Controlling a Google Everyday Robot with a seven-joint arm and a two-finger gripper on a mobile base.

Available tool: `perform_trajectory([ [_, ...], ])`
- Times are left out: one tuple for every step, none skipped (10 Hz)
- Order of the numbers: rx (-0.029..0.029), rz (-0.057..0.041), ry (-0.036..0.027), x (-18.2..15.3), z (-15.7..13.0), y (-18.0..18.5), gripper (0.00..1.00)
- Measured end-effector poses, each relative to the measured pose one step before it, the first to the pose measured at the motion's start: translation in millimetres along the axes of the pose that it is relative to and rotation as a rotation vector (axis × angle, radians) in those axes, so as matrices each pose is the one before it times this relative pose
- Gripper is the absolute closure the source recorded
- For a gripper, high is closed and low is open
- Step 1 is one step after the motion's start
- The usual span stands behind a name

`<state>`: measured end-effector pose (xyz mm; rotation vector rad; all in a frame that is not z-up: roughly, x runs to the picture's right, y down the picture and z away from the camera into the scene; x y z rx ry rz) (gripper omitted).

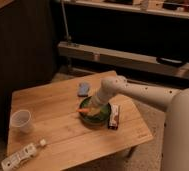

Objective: Place the pepper in the ceramic bowl

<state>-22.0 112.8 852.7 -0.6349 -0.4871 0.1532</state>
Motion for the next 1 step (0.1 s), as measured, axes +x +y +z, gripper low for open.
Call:
perform_trajectory([
  [-0.0006, -0.00072, -0.00032, -0.55, 0.36, 0.13, 0.2],
])
